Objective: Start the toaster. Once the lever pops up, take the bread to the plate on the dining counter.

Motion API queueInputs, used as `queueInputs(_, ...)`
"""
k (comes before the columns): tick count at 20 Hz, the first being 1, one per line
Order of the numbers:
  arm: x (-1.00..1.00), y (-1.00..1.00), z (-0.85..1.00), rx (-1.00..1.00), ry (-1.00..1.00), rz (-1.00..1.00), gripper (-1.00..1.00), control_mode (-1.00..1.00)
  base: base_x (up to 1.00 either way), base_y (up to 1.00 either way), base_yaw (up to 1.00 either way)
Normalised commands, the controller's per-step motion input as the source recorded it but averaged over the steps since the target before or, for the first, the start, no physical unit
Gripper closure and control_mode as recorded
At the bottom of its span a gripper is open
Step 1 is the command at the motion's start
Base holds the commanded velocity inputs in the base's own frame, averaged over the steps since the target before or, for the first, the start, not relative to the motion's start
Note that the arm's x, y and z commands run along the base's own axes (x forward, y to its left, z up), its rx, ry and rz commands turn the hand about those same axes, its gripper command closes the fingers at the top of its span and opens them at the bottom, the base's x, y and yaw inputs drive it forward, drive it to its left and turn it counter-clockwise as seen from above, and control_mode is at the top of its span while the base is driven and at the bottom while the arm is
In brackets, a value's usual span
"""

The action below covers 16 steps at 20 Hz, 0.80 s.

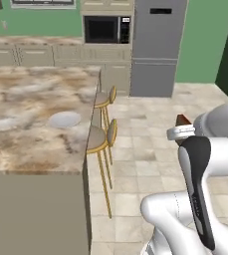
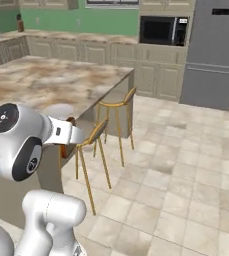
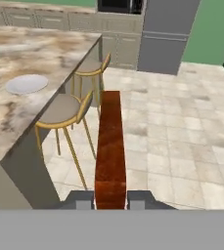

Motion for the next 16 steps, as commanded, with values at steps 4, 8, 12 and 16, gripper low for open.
queueInputs(4, 0.0, 0.0, 0.0, 0.0, 0.0, 0.0, 1.0, 1.0, 0.15, -0.77, 0.64)
queueInputs(8, 0.0, 0.0, 0.0, 0.0, 0.0, 0.0, 1.0, 1.0, 0.18, -0.57, 0.71)
queueInputs(12, 0.0, 0.0, 0.0, 0.0, 0.0, 0.0, 1.0, 1.0, 0.2, -0.56, 0.71)
queueInputs(16, 0.0, 0.0, 0.0, 0.0, 0.0, 0.0, 1.0, 1.0, 0.29, -0.66, 0.62)
